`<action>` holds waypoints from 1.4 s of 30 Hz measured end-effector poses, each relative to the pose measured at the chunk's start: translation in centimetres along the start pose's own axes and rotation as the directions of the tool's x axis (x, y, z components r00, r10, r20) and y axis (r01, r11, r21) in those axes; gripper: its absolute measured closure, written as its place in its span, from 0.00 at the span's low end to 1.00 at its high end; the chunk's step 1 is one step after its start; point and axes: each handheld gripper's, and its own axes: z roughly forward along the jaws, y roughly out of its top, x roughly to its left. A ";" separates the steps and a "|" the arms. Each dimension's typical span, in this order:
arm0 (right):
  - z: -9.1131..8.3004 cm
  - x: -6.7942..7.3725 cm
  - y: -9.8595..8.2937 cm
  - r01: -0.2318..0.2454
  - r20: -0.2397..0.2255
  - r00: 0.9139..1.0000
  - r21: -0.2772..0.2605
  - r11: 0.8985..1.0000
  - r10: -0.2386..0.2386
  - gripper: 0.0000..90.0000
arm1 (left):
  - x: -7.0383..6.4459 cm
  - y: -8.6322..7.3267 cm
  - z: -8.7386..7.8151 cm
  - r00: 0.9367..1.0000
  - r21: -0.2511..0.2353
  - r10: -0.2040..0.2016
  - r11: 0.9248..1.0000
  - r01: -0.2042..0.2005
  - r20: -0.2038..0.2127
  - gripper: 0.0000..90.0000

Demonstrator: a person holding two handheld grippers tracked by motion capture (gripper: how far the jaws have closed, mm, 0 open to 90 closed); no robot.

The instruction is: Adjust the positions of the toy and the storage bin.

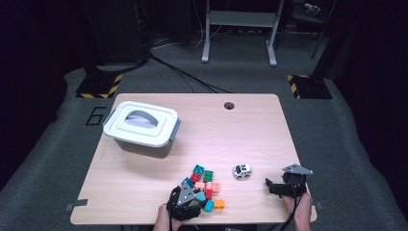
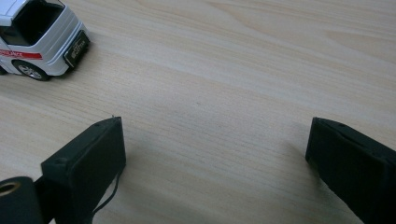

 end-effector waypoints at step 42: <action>-0.1 0.1 0.0 -0.007 -0.001 1.000 0.003 1.000 0.007 0.05 | 3.0 2.4 2.2 0.993 0.077 0.104 0.991 -0.108 0.059 0.18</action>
